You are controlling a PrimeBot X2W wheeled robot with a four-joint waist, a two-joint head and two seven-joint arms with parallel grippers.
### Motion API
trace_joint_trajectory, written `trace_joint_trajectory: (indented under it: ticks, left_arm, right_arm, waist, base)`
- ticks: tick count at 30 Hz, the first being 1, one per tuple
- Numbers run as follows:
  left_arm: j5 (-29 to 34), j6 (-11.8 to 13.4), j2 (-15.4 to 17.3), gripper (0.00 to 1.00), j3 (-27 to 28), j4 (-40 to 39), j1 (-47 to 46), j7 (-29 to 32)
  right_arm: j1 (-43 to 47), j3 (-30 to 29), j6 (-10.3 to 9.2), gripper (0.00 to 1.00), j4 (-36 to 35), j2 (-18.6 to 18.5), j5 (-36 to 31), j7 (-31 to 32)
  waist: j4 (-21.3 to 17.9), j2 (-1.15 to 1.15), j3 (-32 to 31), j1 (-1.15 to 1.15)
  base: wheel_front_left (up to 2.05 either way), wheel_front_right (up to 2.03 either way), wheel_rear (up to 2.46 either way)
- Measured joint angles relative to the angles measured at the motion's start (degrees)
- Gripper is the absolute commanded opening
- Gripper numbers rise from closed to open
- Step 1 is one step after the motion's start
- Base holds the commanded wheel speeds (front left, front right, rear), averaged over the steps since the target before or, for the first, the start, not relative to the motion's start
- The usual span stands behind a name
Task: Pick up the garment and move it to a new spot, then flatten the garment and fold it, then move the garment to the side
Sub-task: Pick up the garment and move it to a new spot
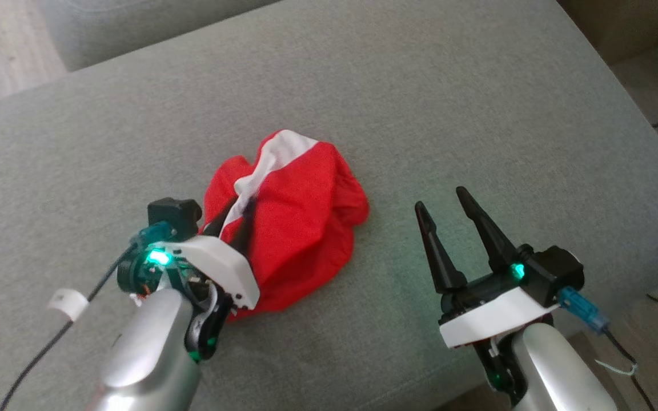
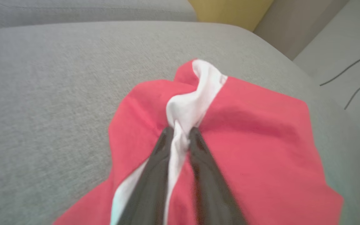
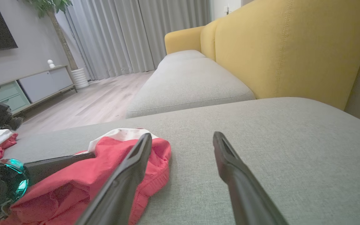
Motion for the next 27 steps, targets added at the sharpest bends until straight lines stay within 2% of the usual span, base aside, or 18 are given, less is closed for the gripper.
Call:
trace_joint_trajectory:
  ticks: [1,4,8,11,12,15,18,23,27]
  left_arm:
    - [0.27,0.25,-0.46,1.0,-0.02,1.18,-0.48,-1.75]
    - [2.21,0.47,-1.04,1.0,-0.41,2.77,-1.62,-6.99]
    - [2.8,2.12,-1.13,1.0,0.34,0.94,-0.63,-15.49]
    - [3.9,4.04,-0.89,1.0,1.27,-2.5,3.57,-21.05]
    - [4.2,5.69,-0.65,1.0,1.98,-4.52,7.7,-23.4]
    - [4.65,8.24,-0.22,1.0,3.79,-7.27,14.17,-25.29]
    - [5.71,9.54,0.54,1.0,5.06,-8.78,19.57,-26.03]
    - [8.43,9.87,1.29,1.0,8.38,-11.82,26.22,-26.19]
    - [10.28,8.84,0.81,1.0,11.03,-14.0,29.06,-26.21]
  right_arm:
    - [0.0,0.02,0.0,1.0,0.01,0.0,0.0,0.0]
    - [0.03,-0.18,0.0,1.0,0.08,0.0,-0.66,0.0]
    - [0.44,-1.47,0.0,1.0,0.11,0.02,-2.36,0.0]
    - [2.13,-3.87,0.0,1.0,0.07,0.03,-3.74,0.0]
    - [3.46,-5.37,0.0,1.0,0.02,0.05,-4.63,0.0]
    - [4.6,-7.0,0.0,1.0,-0.02,0.2,-6.54,0.0]
    - [5.14,-8.94,0.0,1.0,-0.03,0.25,-9.0,0.0]
    - [7.04,-11.8,0.0,1.0,0.01,0.33,-11.25,0.0]
    - [8.18,-12.9,0.0,1.0,0.2,0.45,-12.28,0.0]
  waist:
    - [0.29,0.0,-0.27,0.0]
    - [1.38,0.0,-1.29,0.0]
    - [2.97,0.0,-3.51,0.0]
    - [4.74,0.0,-5.2,-0.01]
    - [6.14,0.0,-6.17,-0.01]
    - [8.41,0.0,-7.57,-0.02]
    - [10.83,0.0,-8.85,-0.02]
    - [14.78,0.0,-10.43,-0.02]
    - [16.79,0.0,-11.2,-0.02]
  base:
    - [0.0,0.0,0.0]
    - [0.0,0.0,0.0]
    - [0.0,0.0,0.0]
    - [0.0,0.0,0.0]
    - [0.0,0.0,0.0]
    - [0.0,0.0,0.0]
    - [0.0,0.0,0.0]
    - [0.0,0.0,0.0]
    - [0.0,0.0,0.0]
